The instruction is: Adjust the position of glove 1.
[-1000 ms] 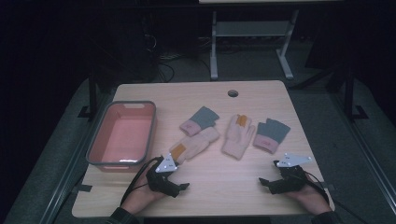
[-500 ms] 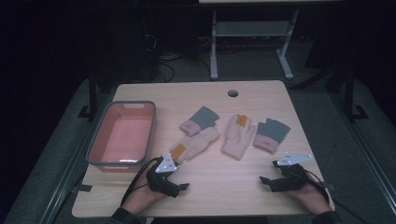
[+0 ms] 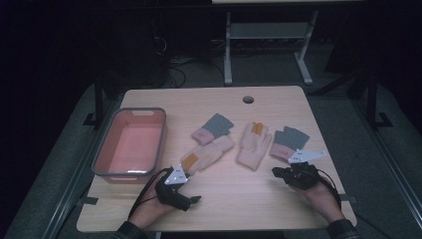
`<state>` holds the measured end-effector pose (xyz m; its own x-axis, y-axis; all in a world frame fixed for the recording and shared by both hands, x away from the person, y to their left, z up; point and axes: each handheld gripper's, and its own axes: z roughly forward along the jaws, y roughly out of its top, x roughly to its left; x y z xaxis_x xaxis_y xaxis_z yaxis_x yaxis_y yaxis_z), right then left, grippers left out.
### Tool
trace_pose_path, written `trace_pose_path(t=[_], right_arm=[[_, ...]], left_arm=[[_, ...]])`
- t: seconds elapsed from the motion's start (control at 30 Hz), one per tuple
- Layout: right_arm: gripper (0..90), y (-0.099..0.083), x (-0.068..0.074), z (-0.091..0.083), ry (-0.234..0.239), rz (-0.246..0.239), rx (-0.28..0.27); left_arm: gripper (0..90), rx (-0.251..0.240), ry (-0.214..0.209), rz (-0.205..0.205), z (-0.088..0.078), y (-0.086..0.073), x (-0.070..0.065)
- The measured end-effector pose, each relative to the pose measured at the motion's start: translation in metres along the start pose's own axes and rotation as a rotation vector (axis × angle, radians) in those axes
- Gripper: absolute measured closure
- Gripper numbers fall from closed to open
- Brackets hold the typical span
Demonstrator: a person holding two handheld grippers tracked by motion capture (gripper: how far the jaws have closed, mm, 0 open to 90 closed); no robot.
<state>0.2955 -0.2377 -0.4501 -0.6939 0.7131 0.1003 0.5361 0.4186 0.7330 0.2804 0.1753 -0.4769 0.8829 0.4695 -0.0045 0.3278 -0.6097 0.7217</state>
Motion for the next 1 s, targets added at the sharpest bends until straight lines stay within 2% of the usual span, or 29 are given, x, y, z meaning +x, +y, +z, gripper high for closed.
trace_pose_path(t=[0.23,0.4,0.63,0.87,1.0], right_arm=[[89.9,0.017,-0.008,0.010,0.009,-0.008,-0.014],[89.9,0.034,-0.008,0.021,0.011,-0.029,-0.024],[90.0,0.047,-0.008,0.035,0.018,-0.038,-0.019],[90.0,0.056,-0.009,0.050,0.028,-0.046,-0.015],[89.9,0.056,-0.013,0.059,0.022,-0.028,-0.011]], left_arm=[[12.4,0.001,-0.004,0.002,0.000,0.000,0.000],[12.4,0.001,-0.004,0.002,0.000,0.000,0.000],[12.4,0.000,-0.004,0.002,0.000,0.000,0.000],[12.4,0.002,-0.005,0.002,0.000,0.000,0.001],[12.3,0.003,-0.006,0.006,0.000,0.001,0.001]])
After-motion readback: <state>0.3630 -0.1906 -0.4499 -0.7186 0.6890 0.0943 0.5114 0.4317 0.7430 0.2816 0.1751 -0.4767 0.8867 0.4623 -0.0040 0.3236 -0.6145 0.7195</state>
